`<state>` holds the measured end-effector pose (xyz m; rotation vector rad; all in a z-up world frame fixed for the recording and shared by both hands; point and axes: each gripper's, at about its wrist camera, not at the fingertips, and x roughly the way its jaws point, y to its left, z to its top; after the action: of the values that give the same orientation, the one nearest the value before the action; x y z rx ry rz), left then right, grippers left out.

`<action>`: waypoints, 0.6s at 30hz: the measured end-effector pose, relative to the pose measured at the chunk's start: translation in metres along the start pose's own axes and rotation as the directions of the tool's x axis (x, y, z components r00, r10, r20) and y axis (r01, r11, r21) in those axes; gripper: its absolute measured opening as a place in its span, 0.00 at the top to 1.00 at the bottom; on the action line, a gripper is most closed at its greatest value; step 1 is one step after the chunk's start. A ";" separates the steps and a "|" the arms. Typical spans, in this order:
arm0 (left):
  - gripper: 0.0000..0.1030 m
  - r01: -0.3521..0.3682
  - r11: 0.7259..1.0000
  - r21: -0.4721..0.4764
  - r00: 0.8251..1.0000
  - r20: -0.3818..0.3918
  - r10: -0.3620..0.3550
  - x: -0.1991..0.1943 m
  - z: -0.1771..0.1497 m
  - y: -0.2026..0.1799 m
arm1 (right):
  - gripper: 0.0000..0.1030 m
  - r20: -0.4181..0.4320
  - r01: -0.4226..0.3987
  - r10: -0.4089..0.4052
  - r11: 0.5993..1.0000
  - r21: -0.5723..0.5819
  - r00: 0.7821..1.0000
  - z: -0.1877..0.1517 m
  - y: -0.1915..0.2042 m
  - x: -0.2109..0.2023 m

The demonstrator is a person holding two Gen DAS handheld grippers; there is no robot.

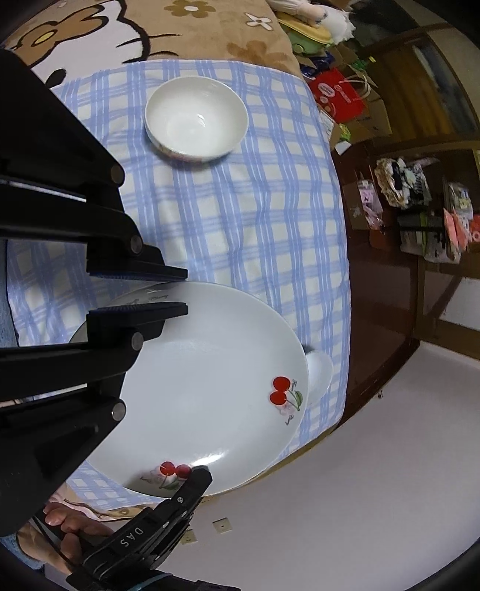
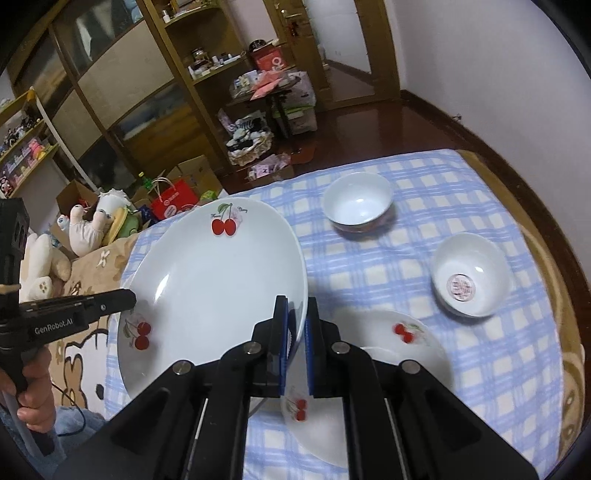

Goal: Organize plates and bowls
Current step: 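Lift and carry the cherry plate with both grippers toward the plate stack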

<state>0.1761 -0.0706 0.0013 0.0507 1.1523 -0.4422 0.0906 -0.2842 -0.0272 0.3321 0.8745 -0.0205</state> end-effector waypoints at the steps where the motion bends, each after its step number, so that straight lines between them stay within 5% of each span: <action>1: 0.90 0.006 1.000 0.006 1.000 0.000 -0.006 -0.001 -0.001 -0.005 | 0.91 0.007 0.006 -0.006 1.000 0.005 1.000 -0.002 -0.004 -0.005; 18: 0.90 0.025 0.993 0.112 1.000 -0.013 -0.024 0.009 -0.023 -0.071 | 0.91 0.031 0.069 -0.072 0.994 0.084 0.997 -0.040 -0.051 -0.041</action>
<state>0.1331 -0.1318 -0.0030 0.1371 1.1399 -0.5285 0.0269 -0.3258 -0.0342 0.3776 0.8529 -0.1275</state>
